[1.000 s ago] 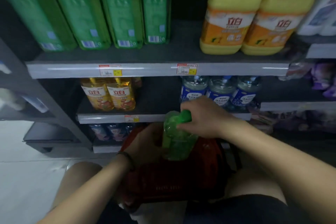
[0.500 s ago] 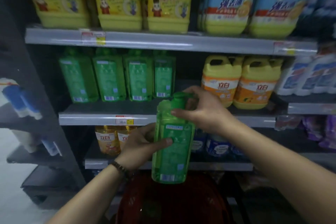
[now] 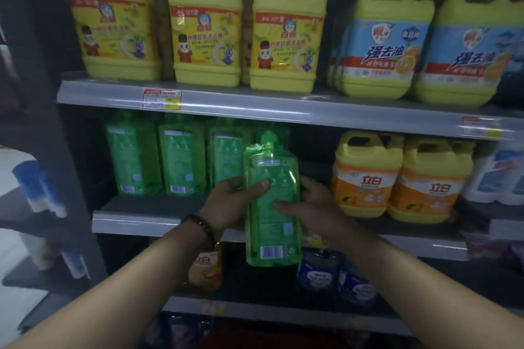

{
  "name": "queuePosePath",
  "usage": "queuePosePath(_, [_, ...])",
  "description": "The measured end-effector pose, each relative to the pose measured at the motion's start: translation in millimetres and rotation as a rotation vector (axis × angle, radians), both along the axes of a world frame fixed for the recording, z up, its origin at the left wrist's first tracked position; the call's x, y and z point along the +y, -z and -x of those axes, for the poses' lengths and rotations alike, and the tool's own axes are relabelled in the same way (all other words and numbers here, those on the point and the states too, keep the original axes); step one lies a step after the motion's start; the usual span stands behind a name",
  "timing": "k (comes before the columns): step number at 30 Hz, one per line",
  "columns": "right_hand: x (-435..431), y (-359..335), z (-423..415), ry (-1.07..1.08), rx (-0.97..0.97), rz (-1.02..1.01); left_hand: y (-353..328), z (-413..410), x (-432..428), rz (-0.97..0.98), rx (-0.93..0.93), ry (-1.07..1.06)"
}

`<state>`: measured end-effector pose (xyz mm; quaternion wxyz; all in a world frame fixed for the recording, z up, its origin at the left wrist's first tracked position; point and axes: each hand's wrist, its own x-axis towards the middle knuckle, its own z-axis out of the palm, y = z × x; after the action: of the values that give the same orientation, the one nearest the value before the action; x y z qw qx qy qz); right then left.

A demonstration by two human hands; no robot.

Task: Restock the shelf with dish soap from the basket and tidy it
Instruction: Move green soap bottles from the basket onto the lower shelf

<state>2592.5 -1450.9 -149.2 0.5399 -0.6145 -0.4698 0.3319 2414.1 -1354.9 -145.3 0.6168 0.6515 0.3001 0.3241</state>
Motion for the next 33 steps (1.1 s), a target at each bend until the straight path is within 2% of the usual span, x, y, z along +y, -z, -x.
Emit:
queuePosePath(5, [36, -12, -24, 0.049, -0.003, -0.043, 7, -21, 27, 0.06, -0.001, 0.04])
queuePosePath(11, [66, -13, -46, 0.07, -0.023, -0.095, 27, -38, 52, -0.037, -0.04, 0.04])
queuePosePath(13, [74, -4, -53, 0.084, -0.065, -0.117, 31, -43, 62, -0.057, 0.0, 0.031])
queuePosePath(17, [83, 29, -58, 0.109, -0.096, -0.2, 39, -49, 51, -0.298, 0.18, -0.088])
queuePosePath(20, [94, 36, -60, 0.122, -0.22, -0.234, 58, -47, 46, -0.422, 0.269, -0.094])
queuePosePath(25, [97, 38, -63, 0.136, -0.37, -0.189, 64, -42, 48, -0.523, 0.268, -0.105])
queuePosePath(28, [93, 39, -60, 0.166, -0.394, -0.167, 58, -39, 47, -0.577, 0.301, -0.083])
queuePosePath(31, [85, 43, -54, 0.187, -0.406, -0.079, 55, -29, 39, -0.584, 0.342, -0.114])
queuePosePath(33, [74, 52, -43, 0.276, -0.45, -0.005, 59, -15, 31, -0.629, 0.339, -0.178])
